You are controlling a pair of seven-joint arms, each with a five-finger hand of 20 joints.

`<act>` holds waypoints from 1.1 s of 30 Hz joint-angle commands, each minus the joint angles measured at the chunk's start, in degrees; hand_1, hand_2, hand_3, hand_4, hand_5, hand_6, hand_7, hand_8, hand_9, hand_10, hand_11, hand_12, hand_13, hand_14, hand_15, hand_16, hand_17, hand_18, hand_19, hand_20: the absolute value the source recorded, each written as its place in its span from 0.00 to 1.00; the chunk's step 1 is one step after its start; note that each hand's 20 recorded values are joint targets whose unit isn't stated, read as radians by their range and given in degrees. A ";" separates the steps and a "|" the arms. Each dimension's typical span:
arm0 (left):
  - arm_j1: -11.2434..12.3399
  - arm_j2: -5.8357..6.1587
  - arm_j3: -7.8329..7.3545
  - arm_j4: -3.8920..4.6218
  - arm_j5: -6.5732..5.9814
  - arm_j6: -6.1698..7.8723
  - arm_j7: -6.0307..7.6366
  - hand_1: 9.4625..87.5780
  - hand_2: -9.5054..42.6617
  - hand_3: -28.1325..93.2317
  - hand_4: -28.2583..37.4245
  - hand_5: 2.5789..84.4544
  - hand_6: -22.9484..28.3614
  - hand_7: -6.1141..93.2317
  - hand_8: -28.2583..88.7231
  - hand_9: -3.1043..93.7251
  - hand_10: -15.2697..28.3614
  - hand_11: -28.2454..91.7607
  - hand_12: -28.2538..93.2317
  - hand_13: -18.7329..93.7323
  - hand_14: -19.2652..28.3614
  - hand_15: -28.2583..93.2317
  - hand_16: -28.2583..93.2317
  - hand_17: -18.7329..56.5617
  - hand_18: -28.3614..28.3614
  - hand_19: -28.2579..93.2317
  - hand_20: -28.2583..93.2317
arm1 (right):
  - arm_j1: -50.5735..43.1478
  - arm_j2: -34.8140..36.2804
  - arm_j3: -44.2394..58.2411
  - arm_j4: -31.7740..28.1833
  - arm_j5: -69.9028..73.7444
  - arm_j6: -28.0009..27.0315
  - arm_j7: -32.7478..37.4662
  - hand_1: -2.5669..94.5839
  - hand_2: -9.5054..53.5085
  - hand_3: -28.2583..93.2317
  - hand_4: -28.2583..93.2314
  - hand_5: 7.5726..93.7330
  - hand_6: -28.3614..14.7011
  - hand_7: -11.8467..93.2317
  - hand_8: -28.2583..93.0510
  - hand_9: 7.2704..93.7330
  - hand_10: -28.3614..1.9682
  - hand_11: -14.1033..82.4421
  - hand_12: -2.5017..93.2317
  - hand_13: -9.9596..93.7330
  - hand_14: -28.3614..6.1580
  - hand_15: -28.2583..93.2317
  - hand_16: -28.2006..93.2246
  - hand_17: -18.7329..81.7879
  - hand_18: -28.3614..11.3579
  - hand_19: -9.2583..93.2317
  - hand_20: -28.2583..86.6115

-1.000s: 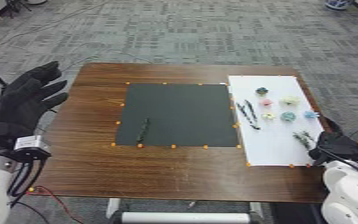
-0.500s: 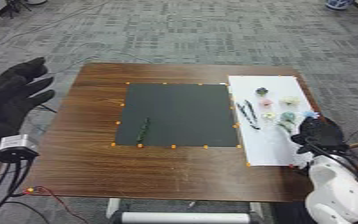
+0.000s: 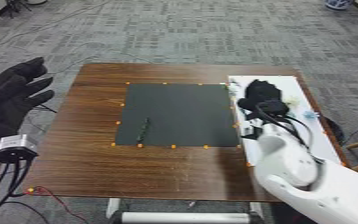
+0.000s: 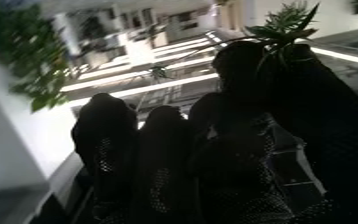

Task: Arrange flowers

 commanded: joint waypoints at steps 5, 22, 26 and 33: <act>-7.51 5.14 5.20 3.19 -0.53 -1.08 -1.15 0.20 0.01 0.81 0.02 0.26 0.49 0.29 0.14 0.22 0.57 0.41 0.39 0.25 0.67 0.56 0.21 0.11 0.86 0.56 0.30 | 11.00 -22.48 -10.60 14.91 4.54 -11.72 -3.58 0.36 0.00 0.98 0.18 0.83 0.71 0.65 0.46 0.99 0.73 0.77 0.55 0.93 0.64 0.93 0.61 0.78 0.16 1.00 0.90; -10.07 6.31 7.56 3.30 -0.18 -1.70 -0.97 0.21 0.01 0.81 0.01 0.26 0.50 0.29 0.14 0.22 0.58 0.42 0.39 0.25 0.68 0.58 0.20 0.12 0.86 0.57 0.30 | 6.97 -28.02 -13.17 22.05 3.70 -25.36 -3.95 0.36 0.00 0.97 0.18 0.83 0.73 0.66 0.44 0.99 0.74 0.77 0.56 0.94 0.65 0.93 0.61 0.79 0.17 1.00 0.90; -9.09 6.00 6.33 2.87 -0.10 -1.70 -0.86 0.21 0.01 0.81 0.02 0.26 0.50 0.29 0.14 0.22 0.58 0.43 0.39 0.25 0.67 0.58 0.20 0.11 0.86 0.57 0.30 | 5.67 -27.90 -12.48 20.14 3.35 -25.92 -3.83 0.36 0.00 0.97 0.18 0.83 0.73 0.66 0.44 0.99 0.74 0.77 0.56 0.94 0.65 0.93 0.61 0.79 0.17 1.00 0.90; -11.20 7.68 5.58 3.41 -0.20 -1.88 -0.36 0.21 0.01 0.81 0.02 0.26 0.50 0.29 0.15 0.21 0.58 0.42 0.38 0.25 0.68 0.57 0.20 0.11 0.86 0.57 0.30 | 5.18 -28.03 -11.85 19.32 2.72 -26.87 -4.04 0.36 0.01 0.97 0.18 0.83 0.73 0.65 0.45 1.00 0.74 0.77 0.55 0.94 0.65 0.93 0.61 0.79 0.16 1.00 0.90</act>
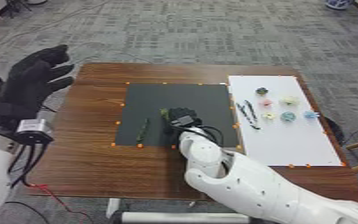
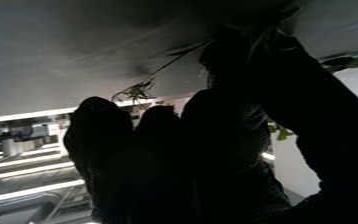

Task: Arrange flowers

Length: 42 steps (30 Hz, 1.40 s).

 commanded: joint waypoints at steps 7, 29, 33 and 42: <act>-4.12 2.33 0.33 0.22 -0.27 -1.50 0.03 0.20 0.01 0.81 0.03 0.26 0.49 0.29 0.15 0.21 0.57 0.41 0.39 0.25 0.68 0.57 0.20 0.11 0.86 0.56 0.30 | -1.45 0.90 -1.31 0.71 0.28 0.05 1.77 0.37 0.03 0.96 0.17 0.83 0.71 0.63 0.45 0.99 0.74 0.76 0.56 0.93 0.64 0.93 0.61 0.78 0.16 1.00 0.90; -5.32 2.57 0.93 0.53 -0.21 -1.96 -0.01 0.20 0.01 0.81 0.04 0.25 0.49 0.29 0.15 0.21 0.57 0.40 0.40 0.24 0.67 0.55 0.22 0.10 0.86 0.56 0.30 | -4.60 0.56 0.51 -0.44 -0.09 -2.10 2.56 0.37 0.03 0.95 0.18 0.84 0.72 0.62 0.44 1.00 0.74 0.75 0.54 0.94 0.64 0.92 0.61 0.78 0.15 1.00 0.90; -5.01 2.60 0.70 0.49 -0.29 -2.02 0.27 0.20 0.01 0.81 0.04 0.25 0.48 0.29 0.15 0.21 0.57 0.39 0.40 0.24 0.67 0.55 0.22 0.10 0.86 0.56 0.30 | -5.26 0.81 0.70 -0.76 -0.01 -2.47 3.03 0.37 0.03 0.95 0.18 0.84 0.71 0.61 0.44 1.00 0.74 0.75 0.54 0.94 0.64 0.92 0.61 0.78 0.15 1.00 0.90; -4.49 2.50 0.23 0.32 -0.32 -1.96 0.27 0.20 0.01 0.81 0.04 0.25 0.48 0.29 0.15 0.21 0.56 0.39 0.41 0.24 0.67 0.55 0.22 0.10 0.85 0.56 0.30 | -6.25 1.14 1.43 -1.77 0.51 -3.12 2.84 0.36 0.03 0.95 0.19 0.86 0.70 0.59 0.45 1.00 0.74 0.75 0.54 0.94 0.64 0.92 0.61 0.78 0.15 1.00 0.90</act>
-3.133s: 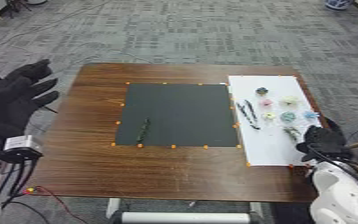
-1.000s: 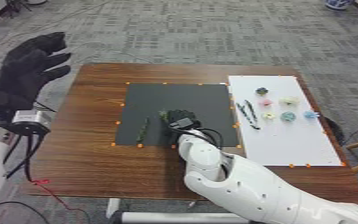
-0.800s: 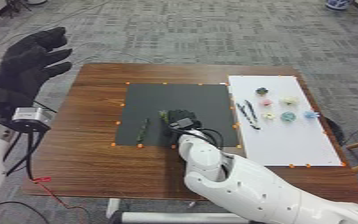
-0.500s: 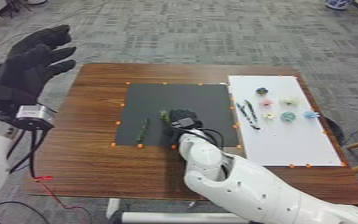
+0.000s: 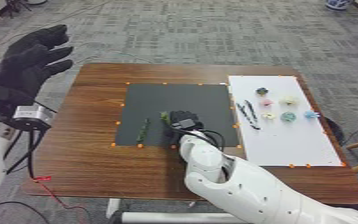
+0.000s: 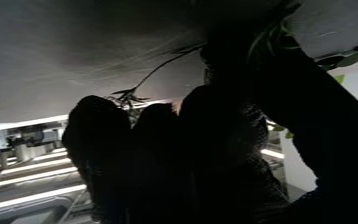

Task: Arrange flowers

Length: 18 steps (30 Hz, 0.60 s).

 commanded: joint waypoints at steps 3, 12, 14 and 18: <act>0.59 -0.44 -0.60 -0.40 -0.22 -0.49 0.16 0.20 0.01 0.81 0.04 0.25 0.48 0.29 0.15 0.21 0.56 0.39 0.41 0.24 0.67 0.54 0.22 0.10 0.85 0.56 0.30 | -3.56 1.24 -0.93 -0.07 0.69 -2.38 0.52 0.36 0.04 0.95 0.19 0.86 0.70 0.59 0.45 1.00 0.74 0.75 0.53 0.94 0.64 0.92 0.61 0.78 0.15 1.00 0.90; 0.37 -0.31 -0.47 -0.34 -0.25 -0.13 0.06 0.20 0.00 0.81 0.04 0.24 0.48 0.30 0.15 0.21 0.56 0.39 0.41 0.24 0.67 0.54 0.22 0.10 0.85 0.55 0.30 | -3.59 1.29 0.07 -0.41 0.80 -2.33 -0.58 0.34 0.07 0.94 0.15 0.85 0.70 0.58 0.42 1.00 0.75 0.74 0.55 0.94 0.64 0.92 0.61 0.78 0.15 1.00 0.90; 0.17 -0.31 -0.26 -0.23 -0.26 -0.27 -0.02 0.20 0.00 0.82 0.04 0.24 0.48 0.29 0.15 0.21 0.56 0.38 0.41 0.24 0.67 0.54 0.22 0.10 0.85 0.55 0.30 | -3.40 1.31 0.30 -0.52 1.04 -2.37 -0.59 0.32 0.07 0.94 0.13 0.85 0.70 0.58 0.41 1.00 0.75 0.74 0.55 0.94 0.64 0.92 0.61 0.78 0.15 1.00 0.90; 0.40 -0.35 -0.42 -0.35 -0.18 -0.35 0.07 0.20 0.00 0.81 0.04 0.24 0.48 0.29 0.15 0.21 0.56 0.38 0.41 0.24 0.67 0.54 0.22 0.10 0.85 0.55 0.30 | -2.21 1.44 0.22 -0.69 2.25 -2.20 -0.84 0.27 0.09 0.94 0.11 0.85 0.68 0.61 0.28 1.00 0.75 0.74 0.55 0.94 0.65 0.92 0.61 0.78 0.15 1.00 0.90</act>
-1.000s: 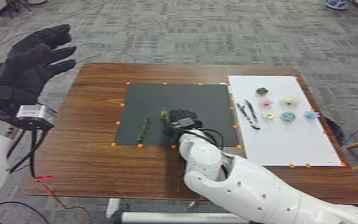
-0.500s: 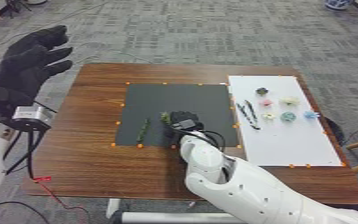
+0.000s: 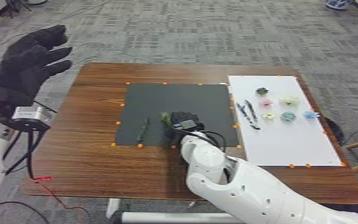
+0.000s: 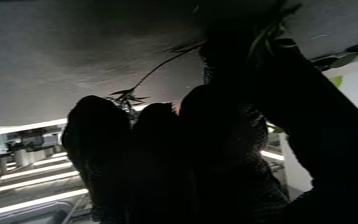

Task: Arrange flowers

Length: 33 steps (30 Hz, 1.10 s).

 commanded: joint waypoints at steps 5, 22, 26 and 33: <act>0.20 -0.24 -0.25 -0.37 -0.22 -0.30 -0.06 0.20 0.00 0.81 0.04 0.24 0.48 0.29 0.15 0.20 0.56 0.38 0.42 0.24 0.67 0.54 0.22 0.10 0.85 0.55 0.30 | 1.19 1.51 -2.13 -0.42 2.81 -1.53 0.05 0.23 0.11 0.94 0.11 0.85 0.68 0.64 0.16 1.00 0.74 0.74 0.55 0.94 0.65 0.92 0.61 0.79 0.15 1.00 0.90; 3.15 -1.54 -2.30 -1.37 -0.16 0.11 -0.03 0.20 0.01 0.81 0.04 0.25 0.49 0.28 0.16 0.21 0.58 0.38 0.42 0.24 0.68 0.55 0.22 0.10 0.86 0.56 0.30 | 2.10 7.44 4.01 -9.92 5.47 6.47 1.80 0.14 0.18 0.89 0.05 0.79 0.63 0.64 0.16 0.98 0.73 0.72 0.56 0.93 0.65 0.91 0.62 0.79 0.16 1.00 0.89; 4.32 -2.35 -2.88 -1.62 -0.14 0.11 -0.08 0.20 0.01 0.81 0.04 0.25 0.49 0.28 0.16 0.21 0.58 0.38 0.42 0.24 0.68 0.55 0.22 0.10 0.86 0.56 0.30 | -3.39 9.66 13.24 -15.47 9.65 7.99 -0.02 0.12 0.20 0.87 0.04 0.79 0.62 0.62 0.15 0.98 0.73 0.71 0.56 0.93 0.66 0.90 0.62 0.78 0.17 1.00 0.88; 6.94 -4.24 -3.95 -2.24 0.11 0.70 -0.11 0.21 0.01 0.80 0.04 0.25 0.49 0.28 0.16 0.21 0.58 0.39 0.41 0.24 0.68 0.56 0.21 0.10 0.86 0.57 0.30 | -11.88 21.28 21.59 -16.60 5.79 15.57 3.63 0.14 0.14 0.87 0.04 0.65 0.53 0.47 0.16 0.79 0.48 0.66 0.50 0.76 0.47 0.88 0.58 0.57 0.12 1.00 0.76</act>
